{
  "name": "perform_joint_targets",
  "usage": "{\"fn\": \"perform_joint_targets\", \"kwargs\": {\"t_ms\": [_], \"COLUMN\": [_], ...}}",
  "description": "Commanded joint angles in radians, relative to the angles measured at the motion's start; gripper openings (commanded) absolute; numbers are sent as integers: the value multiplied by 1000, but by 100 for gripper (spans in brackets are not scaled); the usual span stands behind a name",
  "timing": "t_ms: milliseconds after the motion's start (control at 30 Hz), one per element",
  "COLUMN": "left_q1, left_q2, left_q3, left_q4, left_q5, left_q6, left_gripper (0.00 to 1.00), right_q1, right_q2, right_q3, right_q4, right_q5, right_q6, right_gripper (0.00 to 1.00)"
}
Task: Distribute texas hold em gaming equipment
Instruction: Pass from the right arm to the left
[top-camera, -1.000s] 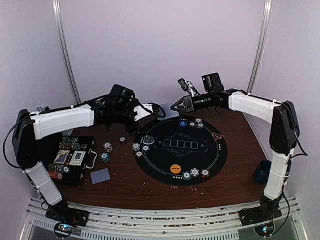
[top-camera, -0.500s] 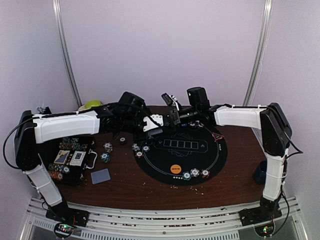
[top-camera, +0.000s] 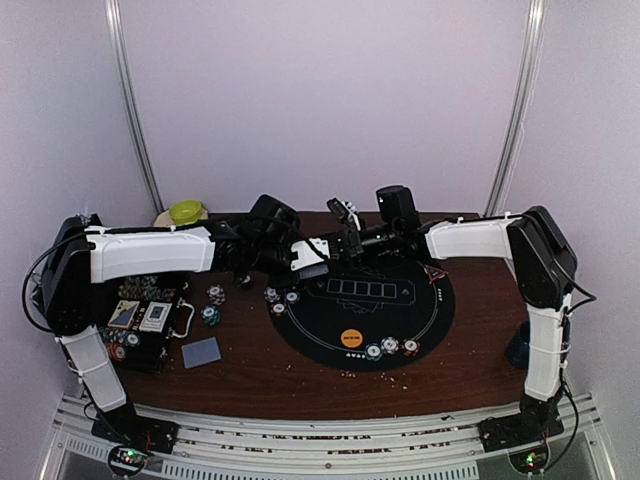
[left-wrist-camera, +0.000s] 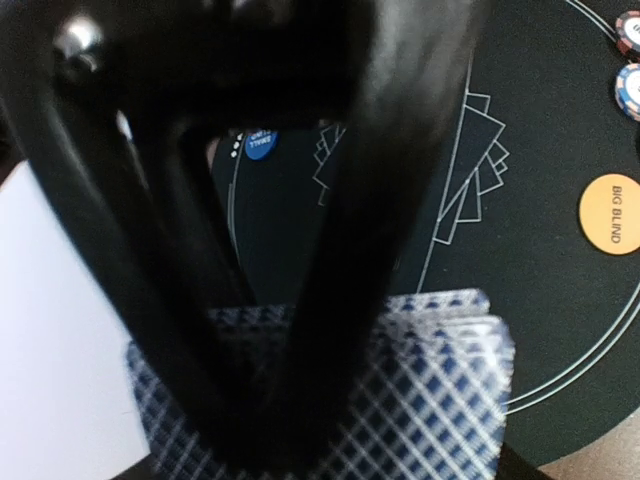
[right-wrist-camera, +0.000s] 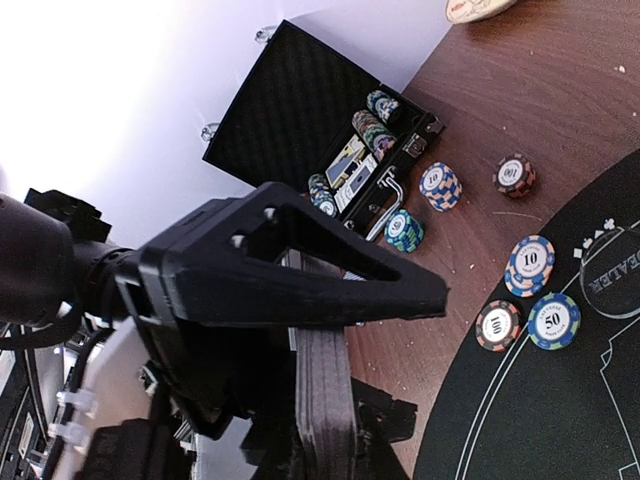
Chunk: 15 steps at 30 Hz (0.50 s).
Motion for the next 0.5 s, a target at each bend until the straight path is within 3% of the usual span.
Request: {"fn": "perform_joint_targets", "kwargs": {"t_ms": [0,200,333,400,433,467], "left_q1": [3,8,28,48,60,70], "left_q2": [-3,3,4,1,-5,-12], "left_q3": [14,10,13,23,26,25], "left_q4": [11,11,6,-10,-12,-10], "left_q5": [40,51,90,142,169,197], "left_q6": [-24,-31,-46,-61,-70,-78], "left_gripper": [69,48,45,46,52,68], "right_q1": [-3,-2,-2,-3,-1,-1], "right_q2": [45,48,54,52,50,48], "right_q3": [39,42,46,51,56,62], "right_q4": [-3,-20,-35,-42,-55,-71], "right_q5": [-6,-6,-1,-4,-5,-4], "right_q6": [-18,-35,-54,-68,-80,-91], "right_gripper": [0,0,0,0,0,0]}}
